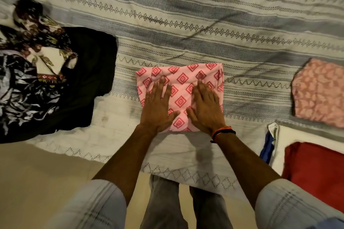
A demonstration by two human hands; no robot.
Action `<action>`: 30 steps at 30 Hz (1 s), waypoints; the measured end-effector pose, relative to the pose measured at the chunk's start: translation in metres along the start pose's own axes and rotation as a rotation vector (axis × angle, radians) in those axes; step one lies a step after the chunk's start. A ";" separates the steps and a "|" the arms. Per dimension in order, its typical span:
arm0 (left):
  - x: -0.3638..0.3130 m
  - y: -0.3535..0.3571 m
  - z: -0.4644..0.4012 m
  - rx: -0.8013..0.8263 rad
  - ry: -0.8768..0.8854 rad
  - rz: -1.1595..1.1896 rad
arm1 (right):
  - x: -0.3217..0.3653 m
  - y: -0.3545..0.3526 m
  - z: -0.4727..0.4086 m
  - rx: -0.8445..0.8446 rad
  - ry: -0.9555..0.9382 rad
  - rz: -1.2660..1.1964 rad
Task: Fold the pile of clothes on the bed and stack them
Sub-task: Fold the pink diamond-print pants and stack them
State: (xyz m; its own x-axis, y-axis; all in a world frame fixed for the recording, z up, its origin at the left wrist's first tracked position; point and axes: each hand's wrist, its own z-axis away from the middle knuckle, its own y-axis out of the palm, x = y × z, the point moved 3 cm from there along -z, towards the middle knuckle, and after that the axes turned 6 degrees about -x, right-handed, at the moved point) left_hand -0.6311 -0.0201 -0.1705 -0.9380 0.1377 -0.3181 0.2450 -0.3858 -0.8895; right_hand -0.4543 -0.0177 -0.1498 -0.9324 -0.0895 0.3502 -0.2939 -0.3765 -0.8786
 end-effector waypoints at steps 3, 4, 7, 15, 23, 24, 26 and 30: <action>-0.002 -0.017 0.008 -0.081 -0.120 0.138 | -0.002 -0.022 0.009 -0.165 0.174 -0.204; -0.002 -0.022 0.013 -0.149 -0.204 0.191 | -0.006 -0.027 0.012 -0.223 0.258 -0.255; 0.002 -0.026 0.026 -0.286 -0.607 0.383 | -0.018 -0.033 0.016 -0.302 0.445 -0.334; 0.015 -0.015 0.021 -0.209 -1.055 0.953 | -0.032 -0.024 0.006 -0.147 0.776 -0.714; -0.002 -0.016 0.013 -0.066 -0.891 1.175 | -0.022 -0.023 0.001 -0.080 0.693 -0.810; -0.005 -0.022 0.014 -0.061 -0.875 1.192 | -0.021 -0.030 0.004 -0.096 0.685 -0.817; -0.013 -0.035 0.017 -0.051 -0.837 1.206 | -0.019 -0.046 0.012 -0.131 0.670 -0.826; -0.040 -0.062 0.019 -0.046 -0.752 1.193 | -0.022 -0.080 0.034 -0.187 0.658 -0.866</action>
State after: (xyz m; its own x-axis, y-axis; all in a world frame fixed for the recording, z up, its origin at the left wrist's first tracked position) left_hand -0.6138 -0.0189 -0.0961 -0.0653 -0.7646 -0.6412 0.9675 0.1088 -0.2283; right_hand -0.4036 -0.0167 -0.0763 -0.3092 0.6663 0.6786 -0.8772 0.0759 -0.4742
